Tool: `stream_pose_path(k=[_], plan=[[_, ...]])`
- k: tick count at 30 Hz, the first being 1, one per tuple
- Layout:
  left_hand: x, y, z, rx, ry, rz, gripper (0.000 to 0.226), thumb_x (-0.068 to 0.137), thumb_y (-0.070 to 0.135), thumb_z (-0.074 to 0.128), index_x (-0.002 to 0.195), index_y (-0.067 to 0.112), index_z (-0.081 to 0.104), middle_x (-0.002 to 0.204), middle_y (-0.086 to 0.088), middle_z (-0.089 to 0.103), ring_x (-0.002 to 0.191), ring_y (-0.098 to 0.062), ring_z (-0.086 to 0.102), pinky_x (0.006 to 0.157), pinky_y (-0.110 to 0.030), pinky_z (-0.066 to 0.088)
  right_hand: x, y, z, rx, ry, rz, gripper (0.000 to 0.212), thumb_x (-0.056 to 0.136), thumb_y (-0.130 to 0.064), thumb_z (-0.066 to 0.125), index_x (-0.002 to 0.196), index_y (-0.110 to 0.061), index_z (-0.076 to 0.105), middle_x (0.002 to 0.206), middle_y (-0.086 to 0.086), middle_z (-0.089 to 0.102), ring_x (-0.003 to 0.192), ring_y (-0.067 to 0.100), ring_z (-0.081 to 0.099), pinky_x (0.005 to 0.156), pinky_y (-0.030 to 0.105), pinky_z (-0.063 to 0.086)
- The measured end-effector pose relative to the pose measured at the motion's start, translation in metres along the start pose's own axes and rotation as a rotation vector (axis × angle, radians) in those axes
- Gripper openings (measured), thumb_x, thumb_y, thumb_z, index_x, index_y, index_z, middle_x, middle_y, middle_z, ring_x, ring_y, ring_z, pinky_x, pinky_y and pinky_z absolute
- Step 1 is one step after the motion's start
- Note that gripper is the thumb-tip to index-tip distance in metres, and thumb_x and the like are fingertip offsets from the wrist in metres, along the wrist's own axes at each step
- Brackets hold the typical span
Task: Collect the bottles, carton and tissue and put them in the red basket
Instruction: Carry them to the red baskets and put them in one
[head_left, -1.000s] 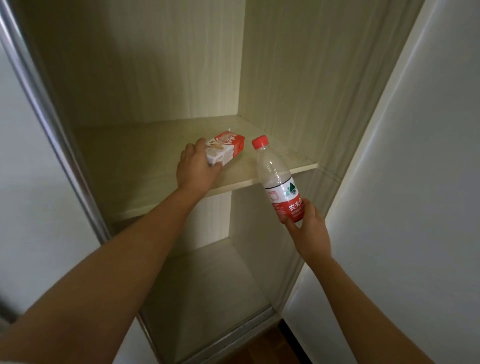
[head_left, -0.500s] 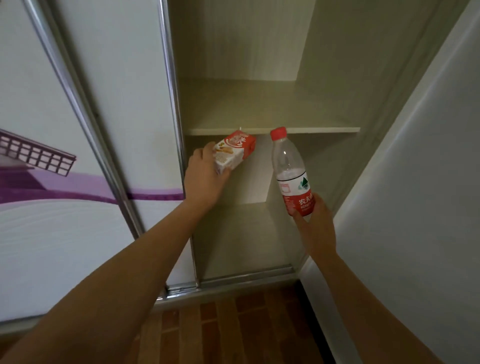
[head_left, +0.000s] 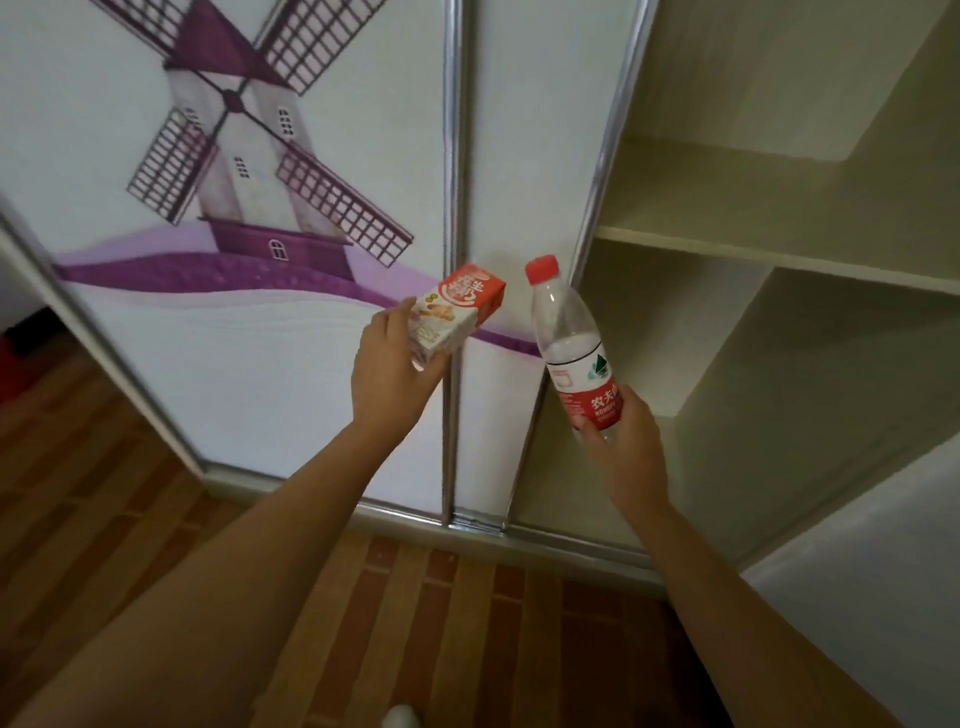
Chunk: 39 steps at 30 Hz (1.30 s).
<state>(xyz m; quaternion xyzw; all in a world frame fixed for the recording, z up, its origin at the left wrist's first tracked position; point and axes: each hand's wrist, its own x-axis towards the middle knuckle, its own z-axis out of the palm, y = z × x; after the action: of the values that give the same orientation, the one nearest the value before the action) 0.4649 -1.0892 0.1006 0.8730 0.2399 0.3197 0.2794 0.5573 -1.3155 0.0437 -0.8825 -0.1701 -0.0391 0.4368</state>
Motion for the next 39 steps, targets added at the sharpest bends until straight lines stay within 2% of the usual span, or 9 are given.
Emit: stream_pose_path(k=[4, 9, 13, 18, 27, 32, 39], plan=[[-0.01, -0.052, -0.046, 0.075, 0.109, -0.103, 0.064, 0.082, 0.023, 0.066, 0.138, 0.012, 0.038, 0.132, -0.013, 0.049, 0.119, -0.027, 0.048, 0.089, -0.037, 0.046, 0.002, -0.039, 0.056, 0.024, -0.152, -0.088, 0.061, 0.081, -0.036, 0.064, 0.133, -0.018, 0.039, 0.13, 0.006, 0.051, 0.116, 0.021, 0.051, 0.096, 0.037, 0.046], [-0.024, -0.118, -0.104, 0.18, 0.244, -0.311, 0.065, 0.083, 0.025, 0.065, 0.14, 0.015, 0.035, 0.136, -0.011, 0.046, 0.123, -0.026, 0.046, 0.092, -0.039, 0.047, 0.001, -0.084, 0.12, 0.04, -0.343, -0.204, 0.062, 0.082, -0.035, 0.062, 0.135, -0.018, 0.035, 0.133, 0.006, 0.047, 0.122, 0.022, 0.046, 0.101, 0.042, 0.044], [-0.037, -0.159, -0.149, 0.243, 0.342, -0.46, 0.065, 0.084, 0.028, 0.065, 0.14, 0.016, 0.034, 0.139, -0.01, 0.044, 0.127, -0.025, 0.042, 0.098, -0.04, 0.045, 0.0, -0.115, 0.163, 0.024, -0.421, -0.316, 0.061, 0.082, -0.037, 0.062, 0.134, -0.018, 0.036, 0.131, 0.007, 0.049, 0.119, 0.022, 0.048, 0.098, 0.045, 0.047], [-0.056, -0.2, -0.192, 0.298, 0.434, -0.57, 0.066, 0.084, 0.033, 0.065, 0.14, 0.018, 0.033, 0.138, -0.008, 0.044, 0.126, -0.025, 0.044, 0.098, -0.042, 0.048, -0.004, -0.149, 0.21, 0.016, -0.491, -0.41, 0.062, 0.081, -0.037, 0.063, 0.133, -0.016, 0.036, 0.128, 0.009, 0.051, 0.116, 0.024, 0.051, 0.095, 0.048, 0.049], [-0.088, -0.234, -0.24, 0.37, 0.556, -0.738, 0.064, 0.083, 0.029, 0.066, 0.138, 0.016, 0.036, 0.135, -0.01, 0.047, 0.124, -0.026, 0.046, 0.097, -0.041, 0.047, -0.018, -0.195, 0.272, 0.004, -0.645, -0.56, 0.061, 0.082, -0.035, 0.063, 0.133, -0.015, 0.037, 0.129, 0.009, 0.051, 0.116, 0.024, 0.05, 0.096, 0.046, 0.048], [-0.103, -0.238, -0.254, 0.43, 0.592, -0.796, 0.062, 0.084, 0.026, 0.064, 0.137, 0.01, 0.037, 0.133, -0.015, 0.047, 0.122, -0.03, 0.044, 0.095, -0.041, 0.043, -0.025, -0.213, 0.296, -0.005, -0.717, -0.633, 0.062, 0.082, -0.035, 0.063, 0.134, -0.014, 0.036, 0.13, 0.01, 0.049, 0.118, 0.024, 0.049, 0.097, 0.04, 0.046], [-0.122, -0.25, -0.263, 0.455, 0.678, -0.894, 0.063, 0.082, 0.03, 0.065, 0.137, 0.013, 0.037, 0.132, -0.014, 0.048, 0.12, -0.031, 0.046, 0.094, -0.046, 0.045, -0.02, -0.231, 0.317, -0.003, -0.807, -0.734, 0.063, 0.081, -0.036, 0.063, 0.134, -0.014, 0.036, 0.13, 0.01, 0.05, 0.117, 0.024, 0.049, 0.096, 0.039, 0.047]])
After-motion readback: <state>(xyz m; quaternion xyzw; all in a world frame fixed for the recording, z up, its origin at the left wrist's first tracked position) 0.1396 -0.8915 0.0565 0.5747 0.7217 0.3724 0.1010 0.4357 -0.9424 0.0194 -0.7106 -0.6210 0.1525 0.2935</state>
